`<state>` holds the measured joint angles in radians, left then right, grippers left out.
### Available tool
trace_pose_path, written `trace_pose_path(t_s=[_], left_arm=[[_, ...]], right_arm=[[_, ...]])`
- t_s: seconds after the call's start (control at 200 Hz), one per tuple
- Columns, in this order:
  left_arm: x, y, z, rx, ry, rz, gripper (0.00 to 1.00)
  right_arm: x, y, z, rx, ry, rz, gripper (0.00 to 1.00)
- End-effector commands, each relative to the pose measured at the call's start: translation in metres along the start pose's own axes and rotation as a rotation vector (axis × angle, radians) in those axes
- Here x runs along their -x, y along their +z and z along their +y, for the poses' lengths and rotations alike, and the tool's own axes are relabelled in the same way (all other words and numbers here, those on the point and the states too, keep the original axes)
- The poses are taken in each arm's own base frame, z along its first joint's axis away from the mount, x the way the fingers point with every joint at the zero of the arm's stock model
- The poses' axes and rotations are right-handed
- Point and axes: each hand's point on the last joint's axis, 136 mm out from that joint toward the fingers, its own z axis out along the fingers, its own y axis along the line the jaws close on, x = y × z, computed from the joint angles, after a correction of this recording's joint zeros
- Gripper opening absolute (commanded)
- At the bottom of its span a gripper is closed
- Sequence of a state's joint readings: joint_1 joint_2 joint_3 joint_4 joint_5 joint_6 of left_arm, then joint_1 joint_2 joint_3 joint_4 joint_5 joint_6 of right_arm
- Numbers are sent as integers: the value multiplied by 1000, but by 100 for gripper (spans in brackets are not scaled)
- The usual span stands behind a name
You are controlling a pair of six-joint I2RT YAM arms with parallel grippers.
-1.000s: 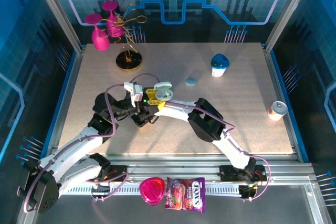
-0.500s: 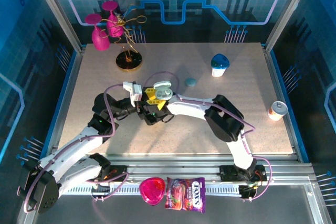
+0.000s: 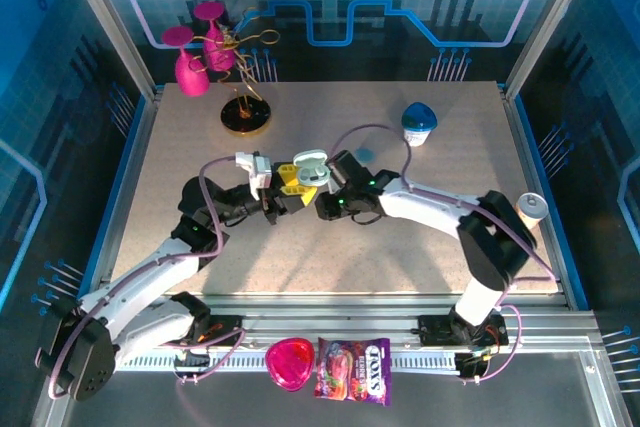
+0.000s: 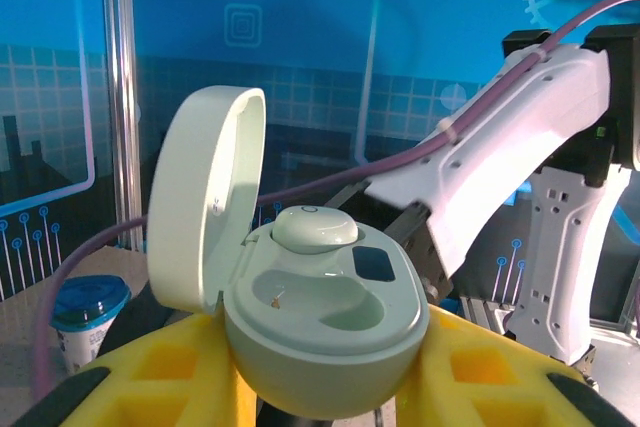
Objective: Insert wireless bluetooth earbuds into charging case
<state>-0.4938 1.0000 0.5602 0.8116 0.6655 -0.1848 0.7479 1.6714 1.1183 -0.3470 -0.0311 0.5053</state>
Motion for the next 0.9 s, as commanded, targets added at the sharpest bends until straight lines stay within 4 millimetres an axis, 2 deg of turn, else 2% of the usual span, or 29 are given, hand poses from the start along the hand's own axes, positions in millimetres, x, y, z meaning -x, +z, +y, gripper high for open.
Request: trace_pose_path(t_s=[0.0, 0.215, 0.335, 0.435, 0.535, 0.675, 0.896], left_arm=[[2, 1, 2, 4, 9, -25, 29], [-18, 6, 16, 30, -12, 3, 29], [-32, 9, 25, 46, -32, 14, 28], [-43, 12, 31, 49, -46, 24, 28], [-49, 15, 35, 50, -56, 29, 28], [-59, 17, 40, 57, -66, 48, 28], [-66, 17, 43, 68, -78, 60, 28]], right_arm=[[18, -38, -6, 7, 24, -112, 26], [36, -116, -15, -11, 11, -272, 26], [44, -157, -5, 10, -20, -347, 27], [51, -186, 13, 57, -53, -417, 27], [55, -205, 31, 84, -103, -457, 27], [64, -220, 60, 100, -184, -504, 27], [80, -225, 105, 151, -300, -556, 27]])
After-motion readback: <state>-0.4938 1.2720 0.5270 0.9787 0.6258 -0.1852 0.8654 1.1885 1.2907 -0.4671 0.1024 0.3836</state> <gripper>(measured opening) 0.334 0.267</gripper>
